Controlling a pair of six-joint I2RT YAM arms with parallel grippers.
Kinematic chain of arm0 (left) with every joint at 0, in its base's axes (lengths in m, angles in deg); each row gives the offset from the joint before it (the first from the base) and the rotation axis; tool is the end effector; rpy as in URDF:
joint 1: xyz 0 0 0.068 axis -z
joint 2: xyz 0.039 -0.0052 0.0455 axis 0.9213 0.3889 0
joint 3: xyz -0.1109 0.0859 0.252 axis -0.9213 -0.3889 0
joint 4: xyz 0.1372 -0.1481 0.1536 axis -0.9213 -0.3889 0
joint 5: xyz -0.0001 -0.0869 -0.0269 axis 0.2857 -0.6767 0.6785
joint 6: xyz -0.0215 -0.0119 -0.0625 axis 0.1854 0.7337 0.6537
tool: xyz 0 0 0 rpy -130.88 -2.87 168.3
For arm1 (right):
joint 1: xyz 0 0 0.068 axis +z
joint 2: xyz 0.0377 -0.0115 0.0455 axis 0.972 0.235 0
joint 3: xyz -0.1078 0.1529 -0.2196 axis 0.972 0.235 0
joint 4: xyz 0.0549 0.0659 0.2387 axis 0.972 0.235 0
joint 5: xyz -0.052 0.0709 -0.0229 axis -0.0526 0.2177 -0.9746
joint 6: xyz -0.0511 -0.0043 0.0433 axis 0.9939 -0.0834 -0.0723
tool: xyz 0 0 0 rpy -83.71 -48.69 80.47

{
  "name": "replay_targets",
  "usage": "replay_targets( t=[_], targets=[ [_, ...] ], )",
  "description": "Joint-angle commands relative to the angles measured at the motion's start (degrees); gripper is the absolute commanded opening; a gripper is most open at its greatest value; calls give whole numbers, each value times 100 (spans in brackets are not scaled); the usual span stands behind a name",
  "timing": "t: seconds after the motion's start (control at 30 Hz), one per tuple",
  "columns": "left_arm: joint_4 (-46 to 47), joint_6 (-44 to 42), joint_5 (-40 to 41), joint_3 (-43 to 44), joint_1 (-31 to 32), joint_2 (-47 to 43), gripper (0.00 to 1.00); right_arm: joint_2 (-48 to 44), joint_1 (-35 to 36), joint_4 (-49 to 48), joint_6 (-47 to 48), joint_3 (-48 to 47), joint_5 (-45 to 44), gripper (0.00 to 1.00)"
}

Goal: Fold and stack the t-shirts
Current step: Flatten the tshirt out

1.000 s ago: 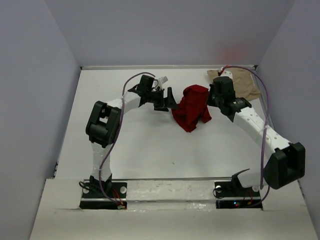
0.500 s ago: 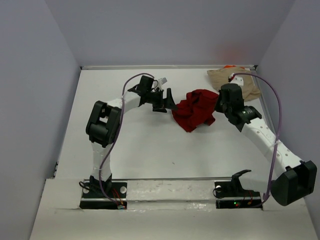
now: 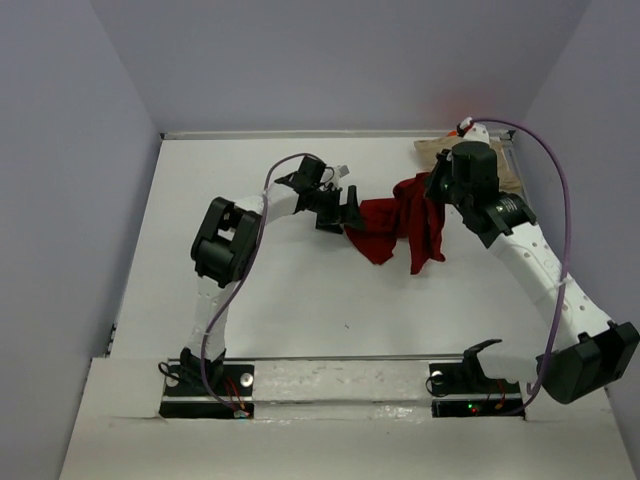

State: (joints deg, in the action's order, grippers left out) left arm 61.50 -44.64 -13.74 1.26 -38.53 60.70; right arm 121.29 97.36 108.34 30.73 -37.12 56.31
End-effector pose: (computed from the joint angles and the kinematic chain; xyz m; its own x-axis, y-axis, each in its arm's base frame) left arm 0.4130 -0.2649 0.1768 -0.8722 0.1405 -0.4686 0.4641 0.5404 -0.7018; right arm 0.2557 0.0833 0.3973 -0.4202 0.2381 -0.8756 0.0353 0.9685 0.2465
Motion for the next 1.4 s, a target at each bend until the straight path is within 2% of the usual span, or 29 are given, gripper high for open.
replay_targets(
  t=[0.0, 0.17, 0.4, 0.6, 0.87, 1.37],
  targets=[
    [198, 59, 80, -82, 69, -299, 99, 240, -3, -181, 44, -82, 430, 0],
    [357, 94, 19, -240, 69, -396, 99, 310, -3, -313, 26, 173, 474, 0],
    [1165, 296, -147, -698, 78, -651, 99, 468, -3, -401, 44, 182, 624, 0],
    [1325, 279, -420, -742, 43, -634, 99, 486, -3, -427, 88, 261, 606, 0],
    [684, -90, 300, -365, -63, -616, 99, 495, -3, -462, 123, 323, 597, 0],
    [446, -248, 643, -277, -318, -774, 99, 530, -3, -480, 202, 323, 597, 0]
  ],
)
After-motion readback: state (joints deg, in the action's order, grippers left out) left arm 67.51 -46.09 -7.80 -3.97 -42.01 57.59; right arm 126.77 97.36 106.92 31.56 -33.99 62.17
